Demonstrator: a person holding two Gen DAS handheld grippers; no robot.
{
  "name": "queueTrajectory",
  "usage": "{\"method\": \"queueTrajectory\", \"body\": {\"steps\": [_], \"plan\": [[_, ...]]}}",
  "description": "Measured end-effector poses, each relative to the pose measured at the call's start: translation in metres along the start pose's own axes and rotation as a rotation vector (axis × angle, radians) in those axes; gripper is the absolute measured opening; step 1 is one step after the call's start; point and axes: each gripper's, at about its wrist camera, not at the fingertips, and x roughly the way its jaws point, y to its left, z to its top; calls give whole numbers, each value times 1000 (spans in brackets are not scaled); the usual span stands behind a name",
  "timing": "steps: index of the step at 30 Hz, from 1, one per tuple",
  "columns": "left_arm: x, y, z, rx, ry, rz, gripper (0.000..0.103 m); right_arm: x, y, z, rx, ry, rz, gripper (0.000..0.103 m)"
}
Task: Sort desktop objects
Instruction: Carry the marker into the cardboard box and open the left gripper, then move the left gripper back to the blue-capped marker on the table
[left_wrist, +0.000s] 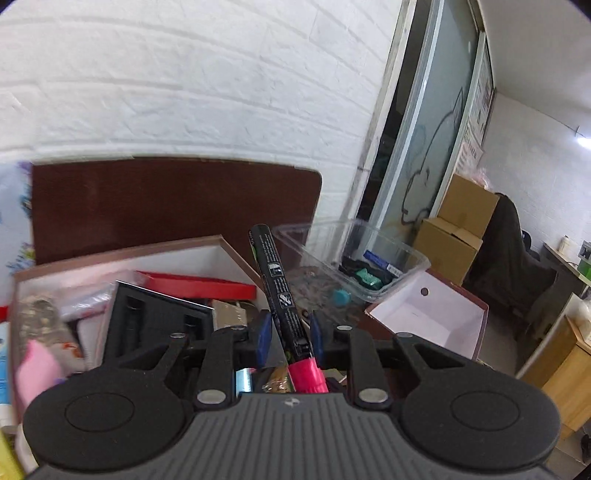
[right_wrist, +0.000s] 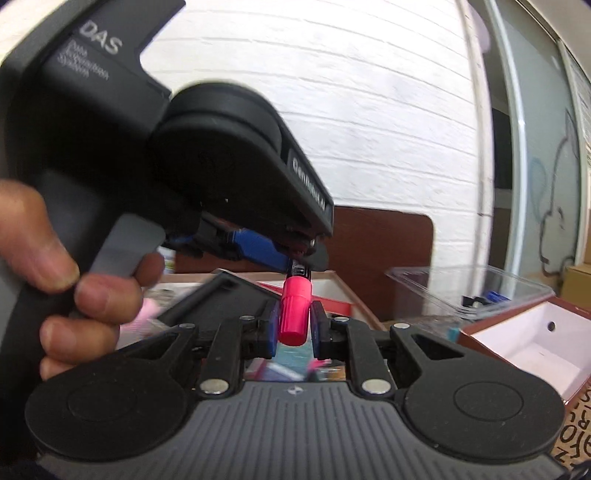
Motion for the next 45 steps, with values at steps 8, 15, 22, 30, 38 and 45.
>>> {"method": "queueTrajectory", "body": {"steps": [8,15,22,30,38,45], "plan": [[57,20,-1,-2,68,-8,24,58,-22,-18,8,94,-53,14],[32,36,-5,-44,-10,-21,91,69,-8,-38,-59,130,-67,50],[14,30,-9,-11,-4,19,93,58,-2,-41,-55,134,-103,89],[-17,12,-24,75,56,81,93,31,-9,-23,-51,128,-115,90],[-54,-3,-43,106,62,158,93,-2,-4,-15,-5,165,-88,90],[-86,-10,-58,145,38,198,93,-23,7,-14,-12,184,-75,90]]}}
